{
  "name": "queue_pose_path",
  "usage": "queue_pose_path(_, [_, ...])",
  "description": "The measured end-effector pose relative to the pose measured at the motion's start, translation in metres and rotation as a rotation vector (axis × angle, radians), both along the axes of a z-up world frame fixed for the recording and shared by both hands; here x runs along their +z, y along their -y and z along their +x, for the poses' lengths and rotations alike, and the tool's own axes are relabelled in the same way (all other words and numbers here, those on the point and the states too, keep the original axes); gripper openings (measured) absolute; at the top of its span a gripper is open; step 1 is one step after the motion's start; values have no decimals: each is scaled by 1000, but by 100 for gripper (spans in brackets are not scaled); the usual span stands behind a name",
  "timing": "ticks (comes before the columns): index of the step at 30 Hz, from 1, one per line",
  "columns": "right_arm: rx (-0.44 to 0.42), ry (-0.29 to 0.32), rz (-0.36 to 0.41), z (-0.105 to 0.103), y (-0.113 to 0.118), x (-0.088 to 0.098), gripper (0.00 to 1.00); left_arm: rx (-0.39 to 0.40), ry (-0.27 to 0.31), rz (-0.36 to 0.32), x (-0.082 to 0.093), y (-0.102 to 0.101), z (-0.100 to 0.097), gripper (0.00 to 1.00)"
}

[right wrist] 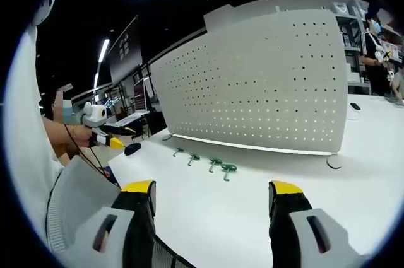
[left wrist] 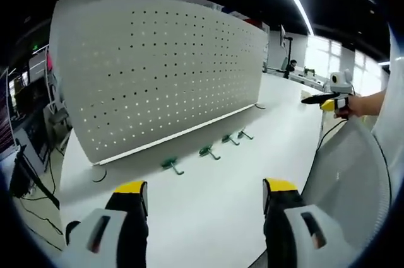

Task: Insert the hook assembly into the mounting plate slot until the hook locks in place.

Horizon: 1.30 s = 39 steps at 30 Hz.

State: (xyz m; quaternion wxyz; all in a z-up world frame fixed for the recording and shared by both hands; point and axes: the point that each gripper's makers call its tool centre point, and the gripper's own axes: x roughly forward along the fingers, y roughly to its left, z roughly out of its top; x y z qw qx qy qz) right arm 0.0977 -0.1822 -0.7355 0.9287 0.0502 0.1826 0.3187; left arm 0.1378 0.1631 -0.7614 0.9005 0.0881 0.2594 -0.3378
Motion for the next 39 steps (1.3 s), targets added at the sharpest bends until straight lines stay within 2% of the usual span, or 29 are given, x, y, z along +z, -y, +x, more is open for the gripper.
queue_pose_path(7, [1,0,-11,2,-1,-1,72,-43,-21,47,-8,6,9,77])
queue_pose_path(11, [-6,-2,-9,2,-1,-1,72,-99,-21,87,-8,11,16,77])
queue_pose_path(25, [1,-17,-26,0,-1,-5,72,-208,-56,153,-16,18,38,77])
queue_pose_path(29, [6,-20,-28,0,-2,-5,72,-254,-58,203,-20,20,45,77])
queue_pose_path(39, [6,-28,-31,2,0,-7,72,-317,-86,228,-31,25,61,77])
